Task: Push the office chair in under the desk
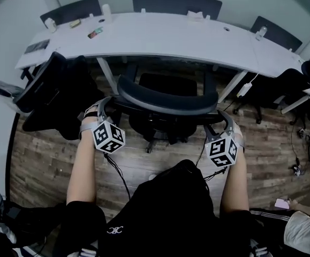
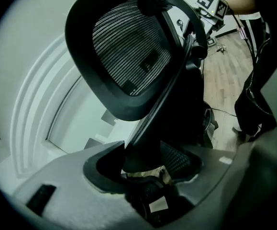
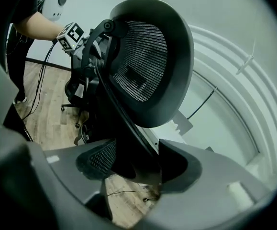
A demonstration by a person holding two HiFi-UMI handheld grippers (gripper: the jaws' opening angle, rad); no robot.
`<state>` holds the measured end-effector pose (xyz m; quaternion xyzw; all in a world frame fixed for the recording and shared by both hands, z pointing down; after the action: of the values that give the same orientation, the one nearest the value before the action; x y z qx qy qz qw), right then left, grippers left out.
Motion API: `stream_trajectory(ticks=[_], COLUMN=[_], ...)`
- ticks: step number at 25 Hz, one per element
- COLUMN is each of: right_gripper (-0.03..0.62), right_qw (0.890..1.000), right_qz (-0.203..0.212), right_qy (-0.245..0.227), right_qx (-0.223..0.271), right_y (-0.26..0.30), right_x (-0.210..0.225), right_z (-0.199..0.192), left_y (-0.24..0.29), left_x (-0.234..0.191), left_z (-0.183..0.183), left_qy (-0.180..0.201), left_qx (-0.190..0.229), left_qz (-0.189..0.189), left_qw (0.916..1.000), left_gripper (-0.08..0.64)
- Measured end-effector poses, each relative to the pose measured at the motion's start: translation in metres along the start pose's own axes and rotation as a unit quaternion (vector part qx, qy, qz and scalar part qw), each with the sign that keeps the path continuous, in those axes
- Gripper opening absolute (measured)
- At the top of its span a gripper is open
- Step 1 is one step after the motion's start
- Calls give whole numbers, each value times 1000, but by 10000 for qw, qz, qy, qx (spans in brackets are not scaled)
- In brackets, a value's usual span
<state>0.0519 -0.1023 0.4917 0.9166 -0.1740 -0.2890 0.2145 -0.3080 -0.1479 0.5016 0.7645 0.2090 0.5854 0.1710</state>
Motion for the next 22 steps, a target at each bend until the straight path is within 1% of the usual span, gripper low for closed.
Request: stream_trajectory(ticks=[6, 14, 22], right_gripper=[291, 292, 293], right_qw=[9992, 9993, 9994], right_qz=[-378, -343, -342], right_qy=[-93, -15, 9], right_qx=[-72, -110, -108], right_y=[14, 37, 69], right_x=[13, 29, 54], right_z=[-2, 3, 10], left_y=[6, 22, 56], left_x=[0, -11, -29], left_z=[8, 13, 22], left_qy=[-104, -160, -166], left_qx=[-57, -65, -23], left_qz=[41, 94, 98], left_qw=[9999, 9998, 9998], left_gripper=[241, 241, 241])
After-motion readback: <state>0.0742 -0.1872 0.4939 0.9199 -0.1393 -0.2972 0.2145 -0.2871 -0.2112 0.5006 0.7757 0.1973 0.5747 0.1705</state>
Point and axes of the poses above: the fingertips, and each gripper's own axes: y forward along the fingers, x to its right, z out of its top, the point moved 3 cm from there along -y, backward along the fingers, and after that the axes turned 14 degrees about y, right-handed, at the moved point
